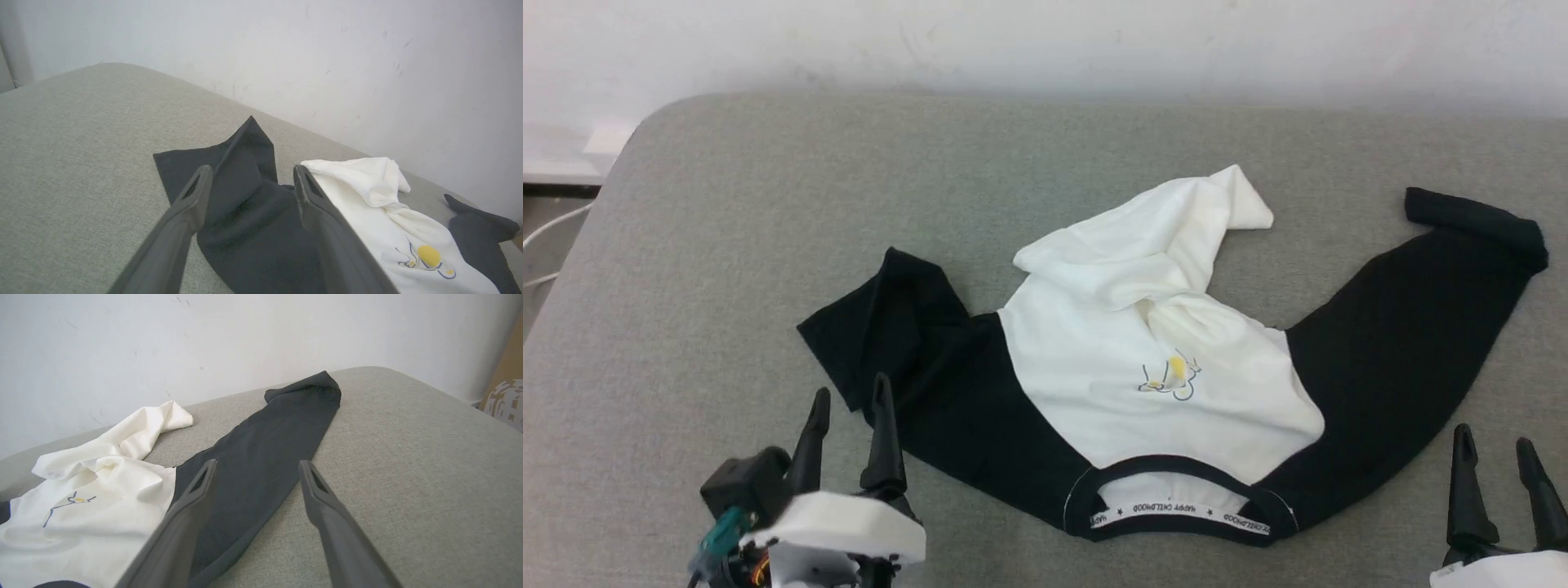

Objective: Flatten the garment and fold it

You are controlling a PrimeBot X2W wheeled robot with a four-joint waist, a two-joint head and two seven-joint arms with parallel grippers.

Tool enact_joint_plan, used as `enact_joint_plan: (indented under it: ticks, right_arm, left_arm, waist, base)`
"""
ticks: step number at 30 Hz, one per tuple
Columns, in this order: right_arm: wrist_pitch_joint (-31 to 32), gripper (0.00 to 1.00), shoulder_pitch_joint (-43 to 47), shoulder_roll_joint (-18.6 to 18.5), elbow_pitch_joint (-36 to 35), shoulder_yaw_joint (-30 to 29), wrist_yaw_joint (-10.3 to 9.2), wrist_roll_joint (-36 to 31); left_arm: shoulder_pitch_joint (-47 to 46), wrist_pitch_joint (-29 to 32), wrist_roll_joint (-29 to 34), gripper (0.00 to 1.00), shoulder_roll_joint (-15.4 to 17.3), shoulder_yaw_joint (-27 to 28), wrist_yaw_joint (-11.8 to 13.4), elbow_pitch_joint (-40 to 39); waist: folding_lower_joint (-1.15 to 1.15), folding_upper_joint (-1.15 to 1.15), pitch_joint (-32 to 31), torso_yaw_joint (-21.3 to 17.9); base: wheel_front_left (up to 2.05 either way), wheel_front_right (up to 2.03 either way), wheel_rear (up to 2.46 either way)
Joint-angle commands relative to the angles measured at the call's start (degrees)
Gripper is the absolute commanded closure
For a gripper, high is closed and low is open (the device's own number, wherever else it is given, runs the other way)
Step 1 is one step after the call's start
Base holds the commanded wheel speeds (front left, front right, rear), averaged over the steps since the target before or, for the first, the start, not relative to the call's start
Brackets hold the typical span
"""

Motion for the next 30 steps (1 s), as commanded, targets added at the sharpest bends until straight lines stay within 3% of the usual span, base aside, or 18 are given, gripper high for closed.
enact_joint_plan:
  ticks: [1, 5, 13, 20, 30]
  right_arm:
    - [-0.3, 0.00, 0.6, 0.0, -0.4, 0.0, -0.04, -0.3]
    - [-0.3, 0.00, 0.9, 0.0, -0.7, -0.1, -0.04, -0.1]
    - [-0.3, 0.00, 1.0, 0.0, -1.0, -0.3, -0.04, 0.5]
    - [-0.3, 0.00, -0.5, 0.0, -0.9, 0.4, -0.04, 0.9]
    - [-0.3, 0.00, -2.3, 0.0, -0.8, 0.6, -0.04, 0.7]
  left_arm:
    - [1.3, -1.0, 0.3, 0.00, 0.1, -0.1, -0.7, -1.0]
    - [6.2, -1.0, -0.8, 0.00, -0.1, -1.1, -1.8, -3.4]
    - [12.7, 6.4, -2.5, 0.00, 0.1, -4.5, -0.9, -5.8]
    - [11.2, 12.7, -4.8, 0.00, -1.0, -7.1, -0.8, -4.4]
    - [5.3, 13.7, -7.6, 0.00, -2.0, -7.7, -3.0, 2.0]
  waist:
    - [0.00, 0.00, -0.6, -0.9]
    - [0.00, 0.00, -0.7, -1.9]
    - [0.00, 0.00, 0.7, -2.7]
    - [0.00, 0.00, 3.3, -3.5]
    - [0.00, 0.00, 5.8, -5.4]
  base:
    - [0.00, 0.00, 0.00]
    - [0.00, 0.00, 0.00]
    - [0.00, 0.00, 0.00]
    - [0.00, 0.00, 0.00]
    - [0.00, 0.00, 0.00]
